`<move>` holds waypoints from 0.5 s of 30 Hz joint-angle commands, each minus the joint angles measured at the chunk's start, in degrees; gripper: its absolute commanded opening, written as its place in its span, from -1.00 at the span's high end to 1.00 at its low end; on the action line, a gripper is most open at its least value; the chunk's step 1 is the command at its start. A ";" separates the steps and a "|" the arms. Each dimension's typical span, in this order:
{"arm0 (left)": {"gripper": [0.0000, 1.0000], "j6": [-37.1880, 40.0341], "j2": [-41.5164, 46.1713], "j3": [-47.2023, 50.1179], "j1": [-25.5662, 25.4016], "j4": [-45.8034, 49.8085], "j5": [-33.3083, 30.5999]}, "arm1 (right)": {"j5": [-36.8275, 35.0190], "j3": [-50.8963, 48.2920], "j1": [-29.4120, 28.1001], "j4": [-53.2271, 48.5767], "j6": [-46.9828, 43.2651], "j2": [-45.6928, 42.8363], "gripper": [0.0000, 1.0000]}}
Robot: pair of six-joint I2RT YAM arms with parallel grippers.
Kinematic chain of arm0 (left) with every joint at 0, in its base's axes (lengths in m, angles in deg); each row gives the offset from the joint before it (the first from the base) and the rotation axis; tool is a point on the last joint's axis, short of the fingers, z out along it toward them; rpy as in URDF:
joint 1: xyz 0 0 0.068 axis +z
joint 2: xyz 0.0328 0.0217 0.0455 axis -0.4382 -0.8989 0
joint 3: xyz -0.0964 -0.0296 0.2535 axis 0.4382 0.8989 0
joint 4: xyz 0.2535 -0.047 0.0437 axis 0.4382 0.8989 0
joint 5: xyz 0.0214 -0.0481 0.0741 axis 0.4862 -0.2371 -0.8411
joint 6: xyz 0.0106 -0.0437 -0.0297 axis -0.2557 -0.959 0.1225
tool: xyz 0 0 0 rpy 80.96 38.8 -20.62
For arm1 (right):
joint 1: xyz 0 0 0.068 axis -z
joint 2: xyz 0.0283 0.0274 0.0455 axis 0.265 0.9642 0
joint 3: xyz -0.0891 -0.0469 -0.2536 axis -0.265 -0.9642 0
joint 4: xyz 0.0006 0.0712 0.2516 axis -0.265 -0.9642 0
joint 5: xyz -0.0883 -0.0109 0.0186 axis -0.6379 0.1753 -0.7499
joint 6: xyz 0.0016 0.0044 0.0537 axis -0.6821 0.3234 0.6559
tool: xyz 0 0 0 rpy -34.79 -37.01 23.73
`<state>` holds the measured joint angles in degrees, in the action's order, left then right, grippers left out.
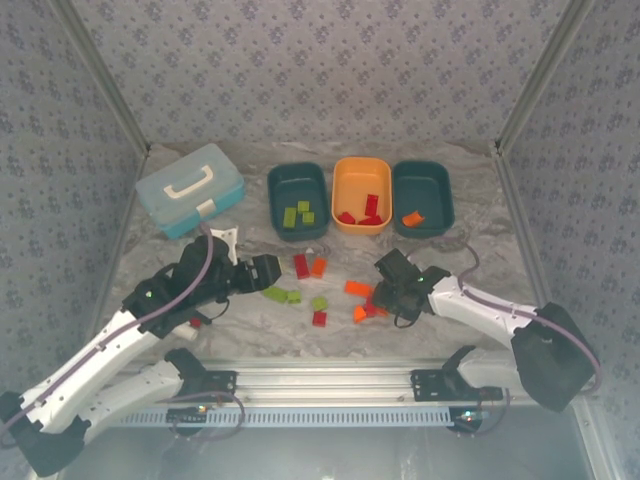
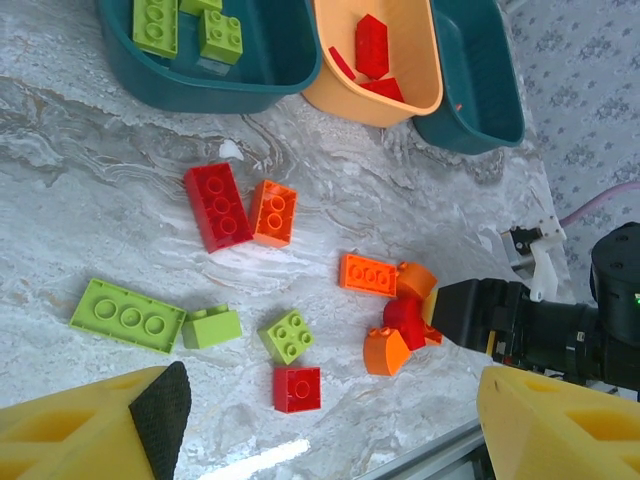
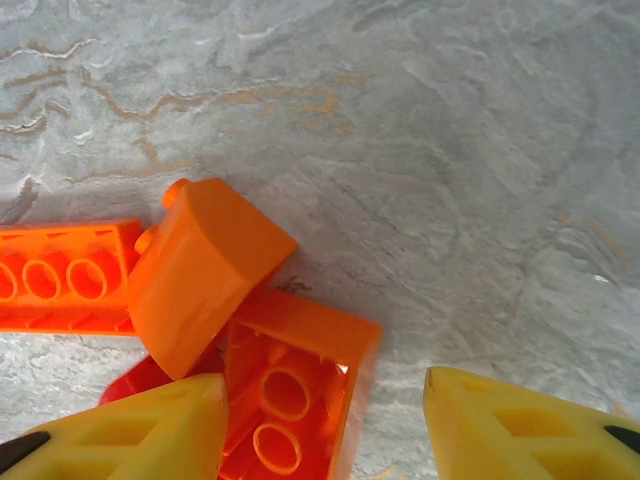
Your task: Sort the legos into containers by color
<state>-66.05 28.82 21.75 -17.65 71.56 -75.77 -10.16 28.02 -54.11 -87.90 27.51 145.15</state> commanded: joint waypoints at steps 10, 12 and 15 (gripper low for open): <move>-0.55 -0.97 -1.09 0.27 -0.30 0.04 -0.39 | 0.72 1.30 -0.01 1.79 0.16 3.77 -0.08; -0.55 -1.04 -1.08 0.49 -0.30 -0.25 0.17 | 0.80 0.65 -0.11 2.04 0.88 4.29 -0.04; -0.55 -1.25 -1.53 1.34 -0.45 -1.81 3.42 | -0.20 -0.32 -0.39 1.69 1.92 4.03 0.13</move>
<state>-66.91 27.73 22.52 -17.65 71.13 -75.40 -9.68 28.56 -54.13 -85.70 28.12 148.93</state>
